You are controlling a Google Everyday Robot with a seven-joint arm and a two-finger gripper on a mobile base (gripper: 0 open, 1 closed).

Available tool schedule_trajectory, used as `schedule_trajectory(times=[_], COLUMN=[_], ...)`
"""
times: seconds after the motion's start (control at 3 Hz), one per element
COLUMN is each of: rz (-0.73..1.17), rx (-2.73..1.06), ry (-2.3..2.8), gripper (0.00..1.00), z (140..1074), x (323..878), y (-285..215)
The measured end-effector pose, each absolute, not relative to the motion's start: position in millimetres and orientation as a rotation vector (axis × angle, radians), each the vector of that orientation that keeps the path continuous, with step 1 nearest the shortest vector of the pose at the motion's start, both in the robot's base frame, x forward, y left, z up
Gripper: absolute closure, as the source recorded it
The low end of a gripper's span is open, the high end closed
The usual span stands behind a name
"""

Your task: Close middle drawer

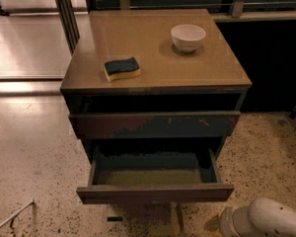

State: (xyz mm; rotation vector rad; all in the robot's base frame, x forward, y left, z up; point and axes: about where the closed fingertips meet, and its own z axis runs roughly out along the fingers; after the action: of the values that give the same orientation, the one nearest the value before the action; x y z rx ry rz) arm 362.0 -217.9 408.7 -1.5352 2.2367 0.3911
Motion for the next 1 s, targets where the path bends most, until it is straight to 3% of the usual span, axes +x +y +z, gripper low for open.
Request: schedule_trajectory(times=[1.0], rz=[0.299], rx=[-1.434], ry=[1.893], gripper=[1.00], z=[398], x=[433], y=[-190])
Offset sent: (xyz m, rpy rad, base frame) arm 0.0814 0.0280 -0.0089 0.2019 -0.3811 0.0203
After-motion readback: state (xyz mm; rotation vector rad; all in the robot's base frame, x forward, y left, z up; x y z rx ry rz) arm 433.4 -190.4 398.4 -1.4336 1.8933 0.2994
